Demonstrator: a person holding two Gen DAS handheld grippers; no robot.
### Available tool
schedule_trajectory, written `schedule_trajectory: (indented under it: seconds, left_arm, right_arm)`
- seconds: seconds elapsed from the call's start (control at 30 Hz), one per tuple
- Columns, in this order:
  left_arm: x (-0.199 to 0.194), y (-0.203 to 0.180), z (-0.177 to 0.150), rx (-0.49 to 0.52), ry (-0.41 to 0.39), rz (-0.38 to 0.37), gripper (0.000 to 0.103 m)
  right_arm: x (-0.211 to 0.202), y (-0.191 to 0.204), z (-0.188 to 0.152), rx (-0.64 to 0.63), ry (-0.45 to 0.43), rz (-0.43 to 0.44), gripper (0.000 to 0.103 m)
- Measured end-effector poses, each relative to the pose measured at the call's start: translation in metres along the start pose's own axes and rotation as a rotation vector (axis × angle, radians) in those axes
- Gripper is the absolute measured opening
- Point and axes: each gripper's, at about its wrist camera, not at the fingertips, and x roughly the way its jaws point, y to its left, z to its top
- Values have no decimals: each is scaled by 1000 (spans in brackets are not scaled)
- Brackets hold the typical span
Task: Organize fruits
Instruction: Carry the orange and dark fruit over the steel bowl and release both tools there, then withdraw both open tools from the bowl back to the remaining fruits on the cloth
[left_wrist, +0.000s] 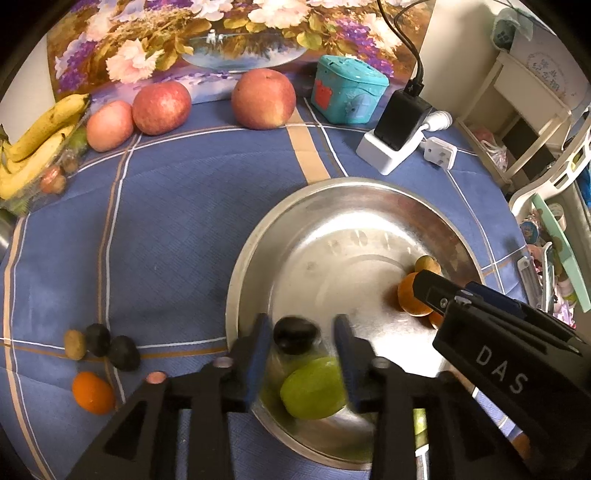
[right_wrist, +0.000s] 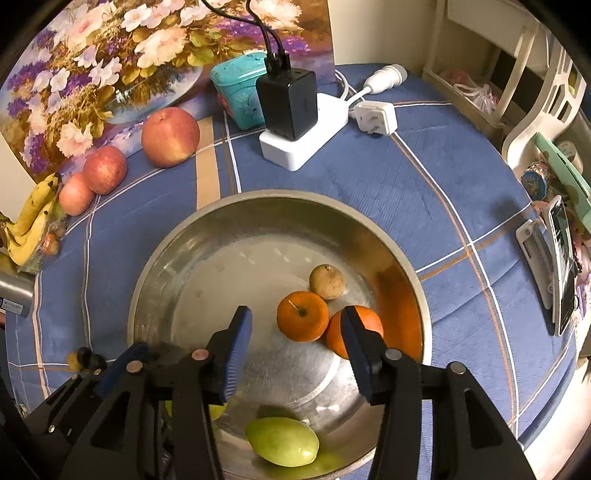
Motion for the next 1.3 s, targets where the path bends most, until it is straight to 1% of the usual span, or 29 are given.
schedule_trajectory:
  seconds: [0.03,0.13,0.27,0.33,0.47,0.57,0.8,0.87,0.9,1.07,1.13,1.17,1.23,1.3]
  left_arm:
    - [-1,0,0,0,-4,-2,54]
    - [-3,-1,1,-3,-9,-6,58]
    - [-5,1,2,-14,-13,-1,67]
    - [-6,3,3,-26,-17,5,71]
    - [-8,11,5,-64,-17,13,72]
    - [-9,17,6,-78,-16,31,74]
    - [-12,31,8,-129,-22,61,77]
    - [-13,37,8,-150,-29,70,79]
    - [-15,41,8,-165,-36,80,80]
    - [-24,59,9,-229,-79,153,94]
    - [-28,68,9,-258,-98,177,97]
    - [-29,71,8,-268,-105,189,100]
    - [-33,79,8,-287,-126,219,103]
    - [-38,85,8,-299,-145,239,103]
  right_arm:
    - [-1,0,0,2,-2,0,55]
    - [-3,-2,0,9,-5,2,56]
    - [-3,-4,0,23,-11,1,56]
    - [-3,-6,-1,26,-10,0,56]
    - [-2,-6,-1,32,-6,-1,56]
    - [-2,-6,0,40,-6,8,57]
    - [-3,-7,-1,50,-9,-3,57]
    - [-3,-6,-1,48,-8,-1,56]
    - [-3,-5,-1,46,-7,0,56]
    - [-2,-4,-1,49,0,18,57]
    - [-1,-4,-2,51,4,18,61]
    - [-1,-3,-2,49,4,15,67]
    - [-1,-2,-2,44,4,18,68]
    - [-1,0,-1,40,4,34,68]
